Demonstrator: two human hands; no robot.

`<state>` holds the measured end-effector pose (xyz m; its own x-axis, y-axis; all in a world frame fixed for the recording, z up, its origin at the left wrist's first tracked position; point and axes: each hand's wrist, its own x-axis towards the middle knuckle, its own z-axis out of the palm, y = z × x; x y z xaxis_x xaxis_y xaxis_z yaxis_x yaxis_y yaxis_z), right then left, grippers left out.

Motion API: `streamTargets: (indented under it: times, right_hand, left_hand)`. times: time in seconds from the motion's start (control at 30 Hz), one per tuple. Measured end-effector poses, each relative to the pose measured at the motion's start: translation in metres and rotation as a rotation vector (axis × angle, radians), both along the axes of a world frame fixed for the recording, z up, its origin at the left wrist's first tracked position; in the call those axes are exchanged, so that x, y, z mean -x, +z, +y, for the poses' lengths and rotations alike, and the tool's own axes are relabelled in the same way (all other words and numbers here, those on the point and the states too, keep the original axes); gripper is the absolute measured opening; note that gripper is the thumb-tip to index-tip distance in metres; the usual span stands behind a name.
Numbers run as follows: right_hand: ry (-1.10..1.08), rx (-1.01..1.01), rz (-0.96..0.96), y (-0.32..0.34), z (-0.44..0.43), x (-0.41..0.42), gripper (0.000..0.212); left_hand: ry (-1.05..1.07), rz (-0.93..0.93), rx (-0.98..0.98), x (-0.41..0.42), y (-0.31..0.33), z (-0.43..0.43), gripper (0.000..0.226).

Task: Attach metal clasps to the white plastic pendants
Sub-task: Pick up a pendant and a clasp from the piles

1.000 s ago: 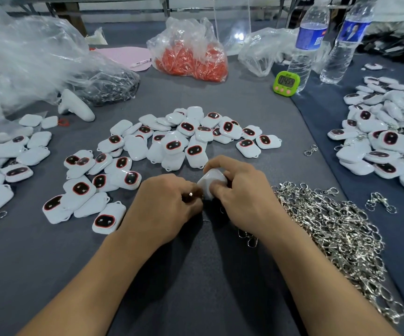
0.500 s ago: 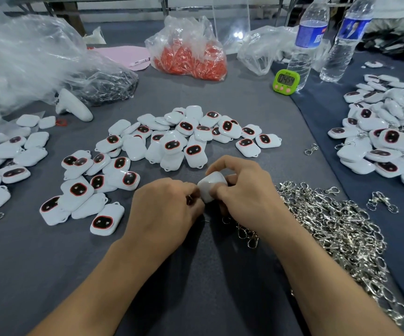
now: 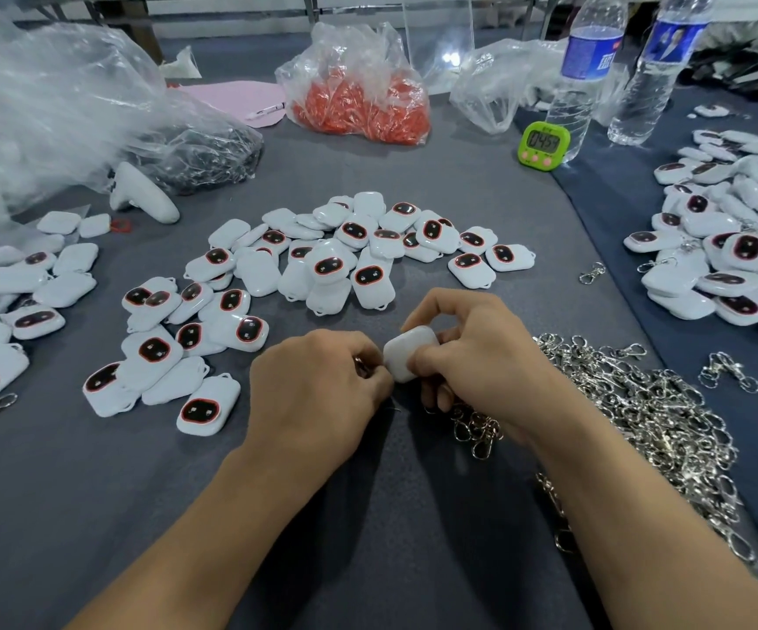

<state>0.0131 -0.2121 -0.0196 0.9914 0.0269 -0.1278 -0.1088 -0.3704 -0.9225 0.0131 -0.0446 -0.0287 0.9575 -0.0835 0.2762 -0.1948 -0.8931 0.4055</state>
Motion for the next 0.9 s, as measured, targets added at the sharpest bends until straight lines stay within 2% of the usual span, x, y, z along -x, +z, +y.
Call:
streamTargets:
  times: [0.07,0.13,0.27,0.37,0.47,0.6,0.67,0.73,0.8,0.9]
  right_hand:
    - [-0.034,-0.073,0.023,-0.002,0.001,-0.001,0.025]
    - [-0.084,-0.19,0.056,-0.002,0.001,-0.002,0.025]
    - [-0.138,-0.485,0.128,0.004,-0.006,-0.003,0.018]
    - [-0.112,-0.652,0.2,0.009,-0.009,-0.004,0.018]
    - [-0.07,-0.712,0.228,0.012,-0.011,-0.003,0.019]
    - [-0.054,-0.729,0.227,0.014,-0.011,-0.002,0.02]
    - [-0.063,-0.725,0.213,0.013,-0.011,-0.001,0.021]
    - [-0.075,-0.7,0.192,0.012,-0.01,0.0,0.021]
    - [-0.092,-0.667,0.178,0.01,-0.007,-0.001,0.02]
    - [-0.133,-0.636,0.17,0.005,0.0,-0.002,0.019]
  left_hand:
    - [0.0,0.008,0.044,-0.001,0.0,0.001,0.009]
    - [-0.013,0.033,0.176,-0.003,0.0,0.002,0.005]
    - [-0.142,0.048,0.506,-0.007,0.001,0.007,0.017]
    - [-0.21,0.076,0.652,-0.01,0.002,0.007,0.022]
    - [-0.256,0.132,0.727,-0.012,0.003,0.005,0.024]
    - [-0.34,0.209,0.822,-0.012,0.003,0.004,0.008]
    - [-0.357,0.219,0.782,-0.012,0.006,0.006,0.009]
    - [-0.39,0.169,0.639,-0.014,0.01,0.012,0.004]
    - [-0.407,0.032,0.417,-0.013,0.013,0.017,0.008]
    - [-0.455,-0.211,0.073,-0.011,0.016,0.019,0.003]
